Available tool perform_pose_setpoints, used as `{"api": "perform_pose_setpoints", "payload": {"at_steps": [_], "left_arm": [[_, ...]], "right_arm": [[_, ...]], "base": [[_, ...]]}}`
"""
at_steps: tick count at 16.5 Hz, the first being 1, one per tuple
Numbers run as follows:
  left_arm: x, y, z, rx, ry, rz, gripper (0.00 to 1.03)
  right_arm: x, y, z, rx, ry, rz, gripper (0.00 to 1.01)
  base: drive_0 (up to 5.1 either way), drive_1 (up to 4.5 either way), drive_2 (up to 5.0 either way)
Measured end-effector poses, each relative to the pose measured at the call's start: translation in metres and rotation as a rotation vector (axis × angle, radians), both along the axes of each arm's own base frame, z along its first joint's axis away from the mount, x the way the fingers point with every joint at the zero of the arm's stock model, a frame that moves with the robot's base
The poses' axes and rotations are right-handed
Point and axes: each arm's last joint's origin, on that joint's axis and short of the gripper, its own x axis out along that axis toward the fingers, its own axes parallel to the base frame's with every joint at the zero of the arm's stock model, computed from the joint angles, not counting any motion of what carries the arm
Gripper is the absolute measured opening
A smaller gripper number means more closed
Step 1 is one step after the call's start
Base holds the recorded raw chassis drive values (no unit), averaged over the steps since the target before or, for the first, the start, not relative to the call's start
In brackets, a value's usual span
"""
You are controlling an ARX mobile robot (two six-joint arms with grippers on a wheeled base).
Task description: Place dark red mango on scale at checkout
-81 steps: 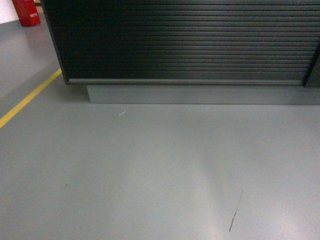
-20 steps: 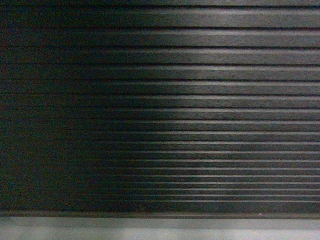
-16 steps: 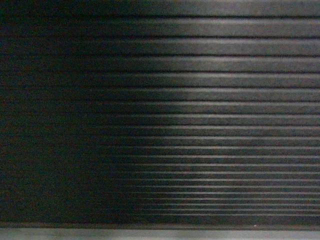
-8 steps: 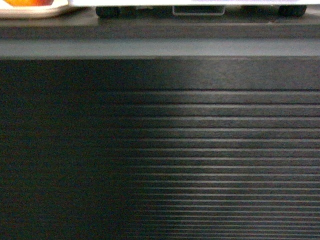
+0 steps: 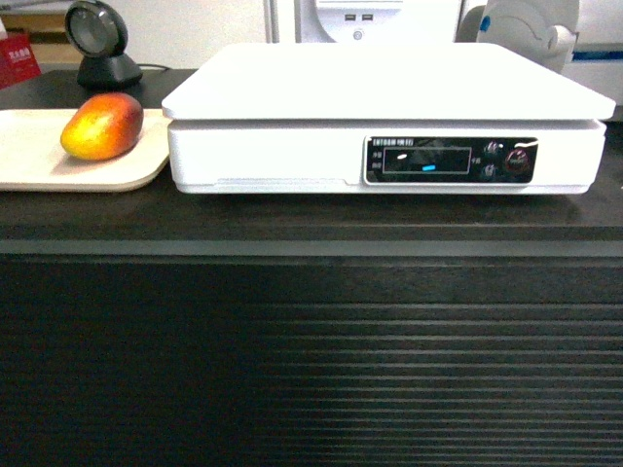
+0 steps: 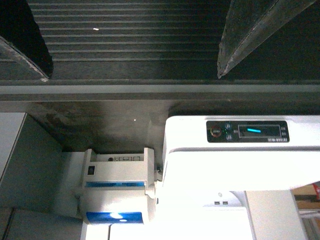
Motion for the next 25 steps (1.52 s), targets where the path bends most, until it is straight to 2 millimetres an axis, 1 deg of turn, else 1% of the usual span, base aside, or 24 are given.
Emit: {"api": "perform_pose_setpoints", "payload": {"at_steps": [25], "left_arm": [[0.0,0.0,0.0001,0.0,0.0,0.0,0.98]], "right_arm": [[0.0,0.0,0.0,-0.001,0.0,0.0,0.98]], "base": [[0.0,0.0,0.0]]}}
